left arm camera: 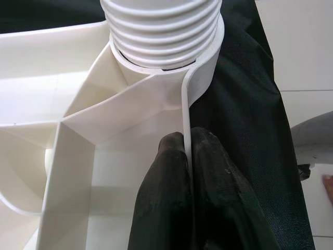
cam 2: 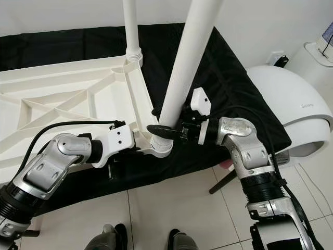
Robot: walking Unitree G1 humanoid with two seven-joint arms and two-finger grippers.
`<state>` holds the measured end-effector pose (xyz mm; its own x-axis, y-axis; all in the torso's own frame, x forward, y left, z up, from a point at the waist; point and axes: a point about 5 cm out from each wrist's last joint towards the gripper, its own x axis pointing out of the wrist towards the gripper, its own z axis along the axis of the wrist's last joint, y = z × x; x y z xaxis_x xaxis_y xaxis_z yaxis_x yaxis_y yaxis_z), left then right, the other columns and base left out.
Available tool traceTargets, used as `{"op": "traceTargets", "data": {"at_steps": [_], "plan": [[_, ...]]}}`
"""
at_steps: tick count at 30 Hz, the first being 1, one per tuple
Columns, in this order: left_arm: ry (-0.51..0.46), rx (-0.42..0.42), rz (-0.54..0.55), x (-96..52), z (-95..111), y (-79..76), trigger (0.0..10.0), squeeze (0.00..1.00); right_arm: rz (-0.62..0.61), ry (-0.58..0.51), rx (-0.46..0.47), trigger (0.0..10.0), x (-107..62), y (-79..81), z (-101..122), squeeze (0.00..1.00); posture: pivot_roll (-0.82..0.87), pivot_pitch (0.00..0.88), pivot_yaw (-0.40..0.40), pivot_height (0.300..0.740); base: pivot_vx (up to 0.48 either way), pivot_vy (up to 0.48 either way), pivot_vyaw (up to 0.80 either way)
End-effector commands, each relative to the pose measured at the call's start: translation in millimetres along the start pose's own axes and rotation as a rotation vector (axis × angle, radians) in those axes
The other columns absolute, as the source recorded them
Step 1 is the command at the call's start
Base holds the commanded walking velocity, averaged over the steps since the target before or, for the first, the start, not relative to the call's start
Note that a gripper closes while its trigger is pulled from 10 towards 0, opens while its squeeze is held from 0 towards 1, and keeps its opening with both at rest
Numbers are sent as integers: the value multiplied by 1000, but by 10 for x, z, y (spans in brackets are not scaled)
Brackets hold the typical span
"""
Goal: Building children table
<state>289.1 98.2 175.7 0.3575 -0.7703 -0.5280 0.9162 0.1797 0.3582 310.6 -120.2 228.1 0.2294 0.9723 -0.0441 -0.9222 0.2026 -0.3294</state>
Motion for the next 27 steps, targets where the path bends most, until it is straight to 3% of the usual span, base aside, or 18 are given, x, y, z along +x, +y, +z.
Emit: {"op": "traceTargets", "data": {"at_steps": [1,9,27], "plan": [[71,-50,-10,68,-175,-100,10000,0,34,75,61,10000,64,87,-207,0,-10,220,-17,740,0,0,0],[67,-50,-6,62,-167,-117,10000,0,19,54,85,10000,174,136,-265,0,-4,219,-20,740,0,0,0],[62,-52,-6,58,-156,-110,10000,0,-114,34,134,10000,109,212,-396,0,-14,228,-13,740,0,0,0]]}}
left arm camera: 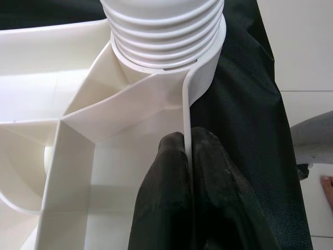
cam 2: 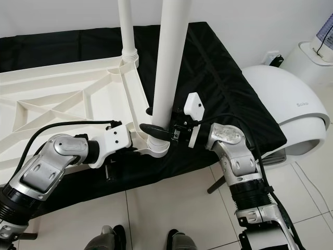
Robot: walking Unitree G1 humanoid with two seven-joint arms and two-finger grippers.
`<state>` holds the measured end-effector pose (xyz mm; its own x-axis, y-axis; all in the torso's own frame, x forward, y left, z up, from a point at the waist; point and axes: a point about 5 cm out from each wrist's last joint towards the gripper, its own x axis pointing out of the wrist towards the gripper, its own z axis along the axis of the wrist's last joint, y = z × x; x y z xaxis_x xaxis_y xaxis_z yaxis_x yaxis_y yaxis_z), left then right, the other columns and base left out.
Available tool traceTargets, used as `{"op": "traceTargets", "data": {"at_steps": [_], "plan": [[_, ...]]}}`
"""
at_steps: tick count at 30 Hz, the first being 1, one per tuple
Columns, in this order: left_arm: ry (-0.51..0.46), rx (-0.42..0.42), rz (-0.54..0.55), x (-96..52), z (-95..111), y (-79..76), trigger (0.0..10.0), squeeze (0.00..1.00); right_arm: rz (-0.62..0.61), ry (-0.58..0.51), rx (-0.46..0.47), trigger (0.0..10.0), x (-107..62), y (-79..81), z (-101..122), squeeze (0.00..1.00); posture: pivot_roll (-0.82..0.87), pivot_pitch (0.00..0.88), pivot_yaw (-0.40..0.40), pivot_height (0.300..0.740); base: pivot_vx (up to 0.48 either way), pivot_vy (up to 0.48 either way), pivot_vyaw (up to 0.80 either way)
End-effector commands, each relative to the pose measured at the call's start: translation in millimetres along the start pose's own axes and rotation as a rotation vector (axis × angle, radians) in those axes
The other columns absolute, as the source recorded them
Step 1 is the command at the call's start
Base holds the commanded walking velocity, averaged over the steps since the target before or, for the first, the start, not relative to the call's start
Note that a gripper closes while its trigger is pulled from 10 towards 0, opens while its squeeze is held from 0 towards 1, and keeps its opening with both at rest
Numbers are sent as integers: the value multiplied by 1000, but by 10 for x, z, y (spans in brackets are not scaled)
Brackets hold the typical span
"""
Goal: Building children table
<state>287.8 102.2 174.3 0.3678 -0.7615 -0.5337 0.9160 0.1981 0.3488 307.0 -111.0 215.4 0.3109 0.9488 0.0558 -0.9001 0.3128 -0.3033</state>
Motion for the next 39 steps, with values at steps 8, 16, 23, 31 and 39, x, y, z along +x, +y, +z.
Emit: {"op": "traceTargets", "data": {"at_steps": [8,16,23,31,39], "plan": [[50,-35,-15,91,-122,-96,10000,0,-56,87,106,10000,-22,125,-290,0,-17,229,-12,740,0,0,0],[48,-34,-13,97,-113,-83,10000,0,-120,52,103,10000,-16,153,-231,0,-19,230,-14,740,0,0,0],[49,-33,-13,95,-116,-82,10000,0,-182,23,101,10000,4,196,-192,0,-22,230,-13,740,0,0,0],[46,-31,-11,99,-109,-72,10000,0,-195,-1,105,10000,22,308,-147,0,-25,231,-14,740,0,0,0],[45,-30,-8,103,-103,-61,10000,0,-187,-7,114,10000,31,384,-137,0,-27,231,-15,740,0,0,0]]}}
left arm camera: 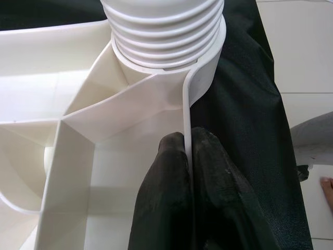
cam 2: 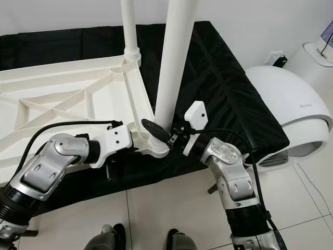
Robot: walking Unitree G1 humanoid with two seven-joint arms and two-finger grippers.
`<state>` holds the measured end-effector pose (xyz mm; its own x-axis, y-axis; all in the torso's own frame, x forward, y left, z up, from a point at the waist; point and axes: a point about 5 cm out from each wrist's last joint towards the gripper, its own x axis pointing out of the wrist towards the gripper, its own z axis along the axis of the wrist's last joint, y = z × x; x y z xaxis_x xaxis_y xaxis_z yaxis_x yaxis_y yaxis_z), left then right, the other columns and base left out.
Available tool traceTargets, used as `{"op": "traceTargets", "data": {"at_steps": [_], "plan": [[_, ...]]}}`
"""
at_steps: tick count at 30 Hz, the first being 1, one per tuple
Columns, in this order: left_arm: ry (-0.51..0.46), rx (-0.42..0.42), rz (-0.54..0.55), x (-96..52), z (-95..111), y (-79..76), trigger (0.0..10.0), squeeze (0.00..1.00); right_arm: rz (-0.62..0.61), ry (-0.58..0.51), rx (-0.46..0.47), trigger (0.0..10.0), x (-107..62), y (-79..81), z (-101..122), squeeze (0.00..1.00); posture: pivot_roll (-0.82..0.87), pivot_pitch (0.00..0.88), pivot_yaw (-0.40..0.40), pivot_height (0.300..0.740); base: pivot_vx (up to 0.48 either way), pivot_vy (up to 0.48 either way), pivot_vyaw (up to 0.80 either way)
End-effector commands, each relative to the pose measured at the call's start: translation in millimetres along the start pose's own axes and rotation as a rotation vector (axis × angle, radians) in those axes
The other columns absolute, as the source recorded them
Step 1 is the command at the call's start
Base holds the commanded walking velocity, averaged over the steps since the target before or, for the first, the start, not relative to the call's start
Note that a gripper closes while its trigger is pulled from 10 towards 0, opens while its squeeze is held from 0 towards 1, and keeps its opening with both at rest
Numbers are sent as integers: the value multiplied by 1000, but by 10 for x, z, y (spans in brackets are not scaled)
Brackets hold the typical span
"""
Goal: Building children table
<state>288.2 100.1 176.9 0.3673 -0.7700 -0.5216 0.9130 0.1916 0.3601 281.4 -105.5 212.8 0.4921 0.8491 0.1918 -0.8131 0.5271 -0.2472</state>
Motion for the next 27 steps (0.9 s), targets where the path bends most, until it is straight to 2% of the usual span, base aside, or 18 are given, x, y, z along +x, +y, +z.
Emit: {"op": "traceTargets", "data": {"at_steps": [1,13,27], "plan": [[60,-43,-9,98,-134,-69,10000,0,46,75,82,10000,12,143,-197,0,-27,230,-16,740,0,0,0],[59,-39,-2,97,-137,-47,10000,0,-18,54,99,10000,5,244,-167,0,-30,223,-16,740,0,0,0],[54,-28,0,108,-121,-23,10000,0,-198,13,96,10000,7,294,-88,0,-39,211,-12,740,0,0,0]]}}
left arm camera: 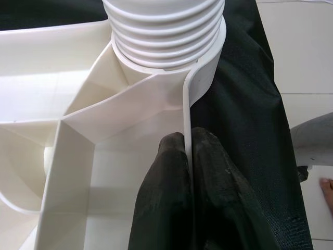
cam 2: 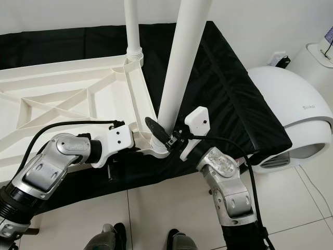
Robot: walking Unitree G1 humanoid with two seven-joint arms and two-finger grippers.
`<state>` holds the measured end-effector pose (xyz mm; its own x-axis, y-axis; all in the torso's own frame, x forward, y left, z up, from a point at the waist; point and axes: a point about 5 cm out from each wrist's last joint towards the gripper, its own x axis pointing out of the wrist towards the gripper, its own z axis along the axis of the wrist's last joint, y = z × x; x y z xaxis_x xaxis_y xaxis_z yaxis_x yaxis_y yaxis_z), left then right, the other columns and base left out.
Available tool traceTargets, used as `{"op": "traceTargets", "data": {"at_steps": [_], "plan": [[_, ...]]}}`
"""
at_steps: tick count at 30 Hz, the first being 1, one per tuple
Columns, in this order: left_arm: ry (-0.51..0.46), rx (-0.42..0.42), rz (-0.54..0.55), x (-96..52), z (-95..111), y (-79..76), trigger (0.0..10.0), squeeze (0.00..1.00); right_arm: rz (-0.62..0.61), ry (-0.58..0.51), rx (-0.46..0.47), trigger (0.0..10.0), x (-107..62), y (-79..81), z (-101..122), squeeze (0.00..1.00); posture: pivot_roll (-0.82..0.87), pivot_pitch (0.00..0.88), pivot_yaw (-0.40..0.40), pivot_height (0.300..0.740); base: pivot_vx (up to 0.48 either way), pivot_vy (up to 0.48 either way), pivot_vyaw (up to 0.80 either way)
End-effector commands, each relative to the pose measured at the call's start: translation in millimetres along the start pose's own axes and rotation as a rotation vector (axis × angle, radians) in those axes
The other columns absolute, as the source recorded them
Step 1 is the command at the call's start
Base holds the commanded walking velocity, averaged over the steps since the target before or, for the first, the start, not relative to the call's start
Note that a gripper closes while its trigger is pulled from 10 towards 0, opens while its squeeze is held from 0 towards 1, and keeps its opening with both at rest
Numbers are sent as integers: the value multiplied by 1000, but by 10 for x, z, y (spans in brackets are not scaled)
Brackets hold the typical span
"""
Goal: Building children table
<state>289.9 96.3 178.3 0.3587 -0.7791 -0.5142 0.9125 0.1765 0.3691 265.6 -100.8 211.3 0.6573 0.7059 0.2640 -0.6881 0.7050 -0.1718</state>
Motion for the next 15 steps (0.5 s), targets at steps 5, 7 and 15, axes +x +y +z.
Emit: {"op": "traceTargets", "data": {"at_steps": [5,7,15], "plan": [[66,-44,7,78,-152,-35,10000,0,5,46,61,10000,10,156,-124,0,-38,213,-11,740,0,0,0],[66,-42,7,76,-149,-29,10000,0,-31,42,56,10000,7,167,-118,0,-38,218,-10,740,0,0,0],[67,-42,6,70,-150,-21,10000,0,-122,29,35,10000,6,180,-93,0,-36,224,-8,740,0,0,0]]}}
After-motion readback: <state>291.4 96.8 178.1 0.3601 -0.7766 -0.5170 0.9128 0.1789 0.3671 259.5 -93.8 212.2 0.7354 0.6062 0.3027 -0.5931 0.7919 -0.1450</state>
